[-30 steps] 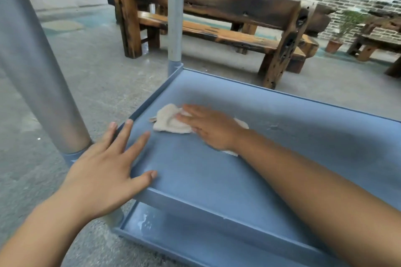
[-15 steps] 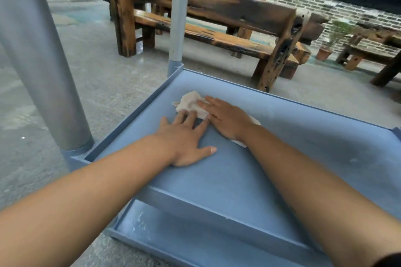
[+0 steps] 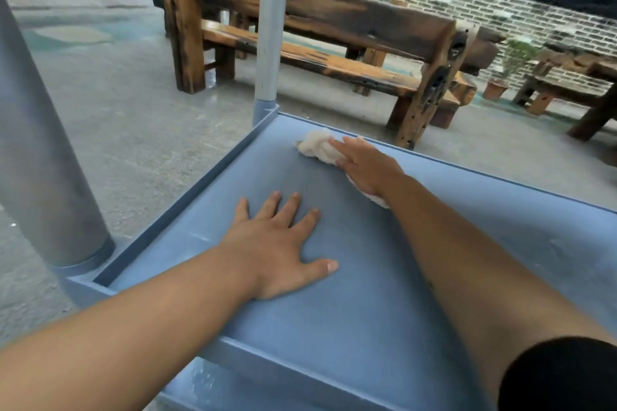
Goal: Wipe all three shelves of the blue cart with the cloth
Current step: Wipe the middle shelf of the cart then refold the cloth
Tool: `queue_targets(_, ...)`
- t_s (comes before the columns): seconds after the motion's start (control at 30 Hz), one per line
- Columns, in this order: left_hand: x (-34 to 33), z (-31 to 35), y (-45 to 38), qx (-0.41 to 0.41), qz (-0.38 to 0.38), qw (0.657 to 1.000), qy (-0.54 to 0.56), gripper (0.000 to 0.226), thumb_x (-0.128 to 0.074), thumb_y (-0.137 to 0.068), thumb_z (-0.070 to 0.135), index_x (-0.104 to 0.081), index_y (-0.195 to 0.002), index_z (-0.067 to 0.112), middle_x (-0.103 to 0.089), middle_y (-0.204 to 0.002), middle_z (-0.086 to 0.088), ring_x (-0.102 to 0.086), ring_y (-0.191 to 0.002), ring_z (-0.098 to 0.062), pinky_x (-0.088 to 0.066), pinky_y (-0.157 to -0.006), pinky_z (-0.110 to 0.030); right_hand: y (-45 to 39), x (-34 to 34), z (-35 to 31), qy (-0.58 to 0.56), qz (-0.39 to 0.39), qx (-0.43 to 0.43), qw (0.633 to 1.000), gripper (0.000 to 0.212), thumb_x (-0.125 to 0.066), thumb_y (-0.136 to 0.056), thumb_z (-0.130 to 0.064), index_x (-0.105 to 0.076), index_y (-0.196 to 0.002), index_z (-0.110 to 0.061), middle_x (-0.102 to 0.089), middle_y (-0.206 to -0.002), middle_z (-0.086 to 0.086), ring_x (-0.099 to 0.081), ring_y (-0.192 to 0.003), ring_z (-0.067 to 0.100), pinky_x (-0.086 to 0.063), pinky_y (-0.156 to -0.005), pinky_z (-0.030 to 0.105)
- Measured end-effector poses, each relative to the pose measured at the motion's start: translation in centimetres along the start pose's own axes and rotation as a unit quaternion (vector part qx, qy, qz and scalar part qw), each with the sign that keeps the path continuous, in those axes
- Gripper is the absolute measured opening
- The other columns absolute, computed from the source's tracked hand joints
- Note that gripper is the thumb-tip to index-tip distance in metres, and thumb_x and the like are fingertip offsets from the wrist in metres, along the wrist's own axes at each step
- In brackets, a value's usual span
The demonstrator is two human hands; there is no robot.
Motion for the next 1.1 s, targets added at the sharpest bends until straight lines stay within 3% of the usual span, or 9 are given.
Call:
queue_targets(0.13, -0.1, -0.1, -0.4, 0.004, 0.012, 1.0, 0.001, 0.098, -0.005, -0.067, 0.091, 0.01, -0.151, 0.041, 0.015, -0.162, 0.005, 0.015, -0.149, -0.022, 0.004, -0.114, -0.062, -2.7, 0.6, 2.4, 0.034, 0.053, -0.049, 0.997, 0.051, -0.038, -0.1, -0.027, -0.02, -0.145, -0.041, -0.032, -0.15, -0.003, -0.03, -0.138, 0.028, -0.038, -0.102, 0.056)
queue_targets(0.23, -0.1, 0.0, -0.5, 0.005, 0.015, 1.0, 0.008, 0.097, -0.007, -0.068, 0.09, 0.01, -0.15, 0.042, 0.015, -0.162, 0.005, 0.016, -0.148, -0.023, 0.006, -0.113, -0.063, -3.6, 0.7, 3.3, 0.036, 0.069, -0.131, 0.988, 0.068, -0.04, -0.094, -0.015, -0.009, -0.146, -0.045, -0.009, -0.16, -0.01, -0.015, -0.146, 0.024, -0.03, -0.106, 0.06)
queue_targets(0.3, 0.0, -0.2, -0.6, 0.004, 0.015, 1.0, 0.01, 0.096, -0.007, -0.068, 0.09, 0.009, -0.15, 0.043, 0.015, -0.163, 0.006, 0.016, -0.148, -0.023, 0.006, -0.113, -0.063, -4.0, 0.6, 2.7, 0.035, 0.042, -0.099, 0.994, 0.069, -0.04, -0.091, -0.011, -0.013, -0.145, -0.046, -0.008, -0.16, -0.012, -0.016, -0.146, 0.026, -0.029, -0.107, 0.059)
queue_targets(0.43, -0.2, -0.2, -0.5, 0.005, 0.012, 1.0, 0.011, 0.097, -0.005, -0.066, 0.091, 0.008, -0.15, 0.044, 0.014, -0.163, 0.007, 0.015, -0.149, -0.022, 0.004, -0.113, -0.062, -3.3, 0.2, 2.2, -0.001, -0.005, -0.05, 0.999, 0.048, -0.038, -0.093, -0.043, -0.028, -0.14, -0.048, -0.025, -0.153, -0.011, -0.043, -0.128, 0.031, -0.04, -0.099, 0.047)
queue_targets(0.6, 0.0, -0.2, -0.4, 0.007, 0.013, 1.0, 0.01, 0.1, -0.004, -0.064, 0.093, 0.007, -0.15, 0.044, 0.012, -0.163, 0.007, 0.014, -0.149, -0.021, 0.004, -0.113, -0.061, -1.9, 0.2, 2.0, -0.002, -0.012, -0.076, 0.997, 0.071, -0.038, -0.082, -0.071, -0.021, -0.148, -0.048, -0.009, -0.161, -0.017, -0.036, -0.139, 0.028, -0.036, -0.106, 0.045)
queue_targets(0.8, 0.1, -0.1, -0.5, 0.009, 0.009, 1.0, 0.01, 0.098, -0.007, -0.065, 0.093, 0.006, -0.15, 0.045, 0.011, -0.163, 0.008, 0.012, -0.149, -0.02, 0.003, -0.113, -0.061, 0.3, -0.1, 1.1, 0.019, 0.007, -0.056, 0.998, 0.066, -0.037, -0.088, -0.066, -0.024, -0.147, -0.04, -0.012, -0.161, -0.011, -0.045, -0.13, 0.033, -0.04, -0.096, 0.045)
queue_targets(0.93, 0.2, -0.2, -0.4, 0.015, 0.004, 1.0, 0.011, 0.097, -0.007, -0.065, 0.093, 0.005, -0.15, 0.047, 0.01, -0.163, 0.009, 0.01, -0.149, -0.018, 0.0, -0.114, -0.06, 4.4, 0.1, -0.4, 0.012, -0.001, -0.045, 0.999, 0.067, -0.036, -0.089, -0.066, -0.023, -0.15, -0.041, -0.011, -0.162, -0.014, -0.038, -0.138, 0.029, -0.033, -0.106, 0.043)
queue_targets(1.1, 0.5, -0.3, -0.5, 0.015, 0.008, 1.0, -0.005, 0.09, -0.007, -0.073, 0.086, 0.004, -0.152, 0.043, 0.008, -0.163, 0.009, 0.006, -0.15, -0.018, -0.003, -0.116, -0.058, 11.5, 0.9, -3.8, -0.018, -0.015, 0.048, 0.999, 0.06, -0.04, -0.096, -0.055, -0.02, -0.151, -0.042, -0.009, -0.162, -0.015, -0.026, -0.145, 0.018, -0.026, -0.111, 0.036)
Point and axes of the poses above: each hand's wrist, its own y-axis away from the middle knuckle, its own x-axis out of the back of the hand, z = x × y, the point moved 8 cm from there along -y, towards the middle knuckle
